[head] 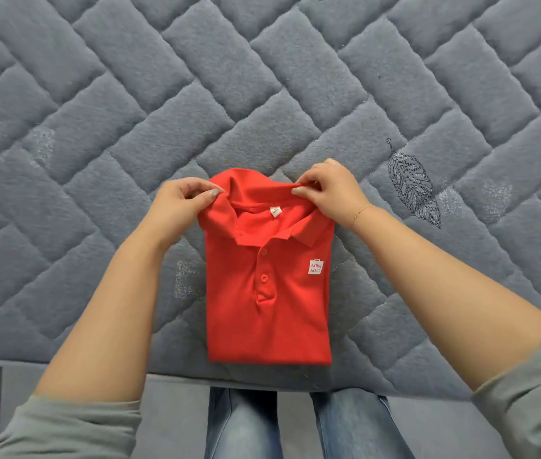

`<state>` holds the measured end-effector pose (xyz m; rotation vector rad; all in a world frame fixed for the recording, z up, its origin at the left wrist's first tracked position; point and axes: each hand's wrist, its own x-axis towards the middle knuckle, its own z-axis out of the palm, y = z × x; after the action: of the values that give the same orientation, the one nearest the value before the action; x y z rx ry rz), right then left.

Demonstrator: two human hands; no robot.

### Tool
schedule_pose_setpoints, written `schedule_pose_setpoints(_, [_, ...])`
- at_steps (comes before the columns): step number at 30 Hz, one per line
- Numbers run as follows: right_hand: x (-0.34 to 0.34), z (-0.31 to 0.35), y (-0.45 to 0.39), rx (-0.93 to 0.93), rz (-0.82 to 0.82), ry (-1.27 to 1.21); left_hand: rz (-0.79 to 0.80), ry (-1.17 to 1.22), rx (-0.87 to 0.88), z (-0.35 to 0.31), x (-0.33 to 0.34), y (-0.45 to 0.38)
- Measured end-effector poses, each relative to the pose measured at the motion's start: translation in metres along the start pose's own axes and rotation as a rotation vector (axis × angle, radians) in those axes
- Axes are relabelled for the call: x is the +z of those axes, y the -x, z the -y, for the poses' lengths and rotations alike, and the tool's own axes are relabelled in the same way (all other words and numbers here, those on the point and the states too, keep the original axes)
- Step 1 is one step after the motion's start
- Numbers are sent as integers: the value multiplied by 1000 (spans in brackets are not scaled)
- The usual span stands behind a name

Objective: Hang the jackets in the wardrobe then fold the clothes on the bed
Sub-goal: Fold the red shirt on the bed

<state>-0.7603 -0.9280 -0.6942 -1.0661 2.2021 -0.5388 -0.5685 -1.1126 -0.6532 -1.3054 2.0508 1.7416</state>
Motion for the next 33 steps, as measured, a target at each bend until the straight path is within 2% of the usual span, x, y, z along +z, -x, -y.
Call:
schedule_pose_setpoints(3, [-3,-5,4,116,12,-260,10,173,-130,10,-3,5])
schedule_pose_setpoints(4, [-3,-5,6,141,35,-304,12,179,-198,16,-2,7])
schedule_pose_setpoints(5, [-3,-5,7,148,55,-320,-6,87,-222,22,-1,8])
schedule_pose_setpoints(6, [-2,-5,8,142,69,-319,-57,-82,-189,27,0,6])
schedule_pose_setpoints(8, [-1,-5,9,106,78,-291,-272,-356,-14,26,4,4])
schedule_pose_setpoints(9, [-1,-5,9,85,74,-271,-378,-402,128,18,7,4])
schedule_pose_setpoints(10, [0,-5,9,69,72,-257,-410,-413,270,9,12,3])
schedule_pose_setpoints(12, [-1,-5,10,55,69,-277,-260,-511,405,-6,23,-2])
schedule_pose_setpoints(14, [-4,-3,13,40,50,-319,-49,-689,340,-11,29,-11])
schedule_pose_setpoints(16, [-6,-3,15,20,32,-323,50,-786,257,-11,25,-19])
schedule_pose_setpoints(18, [-9,-4,17,38,56,-325,133,-731,230,-11,16,-25])
schedule_pose_setpoints(21, [-9,-5,11,118,56,-302,300,-459,127,-20,1,-33])
schedule_pose_setpoints(23, [-6,-3,4,171,7,-230,229,-367,78,-23,2,-46])
schedule_pose_setpoints(25, [0,0,-1,258,-61,-272,60,-393,41,-19,12,-59])
schedule_pose_setpoints(26, [3,1,-1,323,-99,-364,1,-333,-2,-18,20,-62])
schedule_pose_setpoints(28, [5,0,5,459,-174,-666,-76,-60,-115,-14,28,-62])
schedule_pose_setpoints(30, [3,-4,19,534,-214,-982,-170,121,-148,-5,21,-50])
schedule_pose_setpoints(31, [3,-8,27,539,-213,-1072,-197,168,-146,4,16,-41])
schedule_pose_setpoints(33, [4,-15,43,506,-185,-1089,-155,231,-183,26,6,-15])
